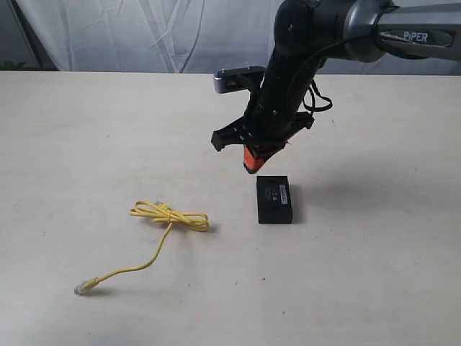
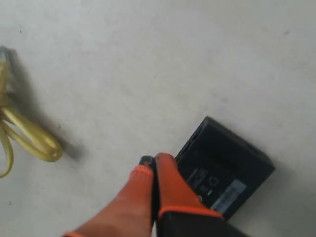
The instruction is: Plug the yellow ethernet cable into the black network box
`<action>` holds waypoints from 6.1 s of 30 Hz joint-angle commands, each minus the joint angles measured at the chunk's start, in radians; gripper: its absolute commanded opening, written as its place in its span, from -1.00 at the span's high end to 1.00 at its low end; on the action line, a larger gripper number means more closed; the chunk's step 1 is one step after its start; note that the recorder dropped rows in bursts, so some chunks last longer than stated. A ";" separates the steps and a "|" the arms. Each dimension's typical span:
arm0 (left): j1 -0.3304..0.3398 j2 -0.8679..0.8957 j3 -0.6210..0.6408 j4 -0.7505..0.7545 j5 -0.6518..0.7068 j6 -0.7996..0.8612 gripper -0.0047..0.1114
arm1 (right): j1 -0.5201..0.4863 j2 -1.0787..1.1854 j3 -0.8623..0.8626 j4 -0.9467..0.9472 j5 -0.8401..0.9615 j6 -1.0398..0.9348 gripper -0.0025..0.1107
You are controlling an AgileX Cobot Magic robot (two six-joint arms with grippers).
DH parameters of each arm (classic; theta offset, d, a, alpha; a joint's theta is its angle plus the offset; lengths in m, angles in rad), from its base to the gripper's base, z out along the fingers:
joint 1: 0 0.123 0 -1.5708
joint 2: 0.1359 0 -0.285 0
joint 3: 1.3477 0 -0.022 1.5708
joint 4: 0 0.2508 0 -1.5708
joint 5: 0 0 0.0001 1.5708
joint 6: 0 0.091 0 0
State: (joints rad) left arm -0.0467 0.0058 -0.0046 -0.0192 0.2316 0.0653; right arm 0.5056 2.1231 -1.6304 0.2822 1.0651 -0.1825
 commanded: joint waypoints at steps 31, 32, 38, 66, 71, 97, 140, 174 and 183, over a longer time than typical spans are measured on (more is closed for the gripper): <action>0.005 -0.006 0.005 -0.001 0.001 -0.003 0.92 | 0.039 -0.056 0.200 -0.036 -0.044 -0.009 0.96; 0.005 -0.006 0.005 -0.001 0.001 -0.003 0.92 | 0.042 -0.049 0.200 -0.042 -0.046 -0.009 0.96; 0.005 -0.006 0.005 -0.001 0.001 -0.003 0.92 | 0.034 -0.050 0.200 -0.071 -0.117 -0.004 0.96; 0.005 -0.006 0.005 -0.001 -0.006 -0.003 0.92 | -0.279 -0.073 0.200 0.303 0.075 -0.332 0.96; 0.005 -0.006 0.005 -0.001 -0.006 -0.003 0.92 | -0.284 -0.073 0.203 0.325 0.082 -0.368 0.96; 0.005 -0.006 0.005 -0.001 -0.006 -0.003 0.92 | -0.282 -0.073 0.311 0.332 -0.153 -0.368 0.88; 0.005 -0.006 0.005 -0.001 -0.006 -0.003 0.92 | -0.224 -0.037 0.330 0.258 -0.198 -0.337 0.90; 0.005 -0.006 0.005 0.005 -0.006 -0.003 0.92 | -0.224 -0.037 0.330 0.243 -0.198 -0.334 0.97; 0.005 -0.006 0.005 0.058 -0.001 -0.003 0.92 | -0.224 -0.037 0.330 0.243 -0.198 -0.334 0.97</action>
State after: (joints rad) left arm -0.0467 0.0058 -0.0046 0.0251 0.2316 0.0653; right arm 0.2826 2.0863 -1.3038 0.5454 0.8706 -0.5149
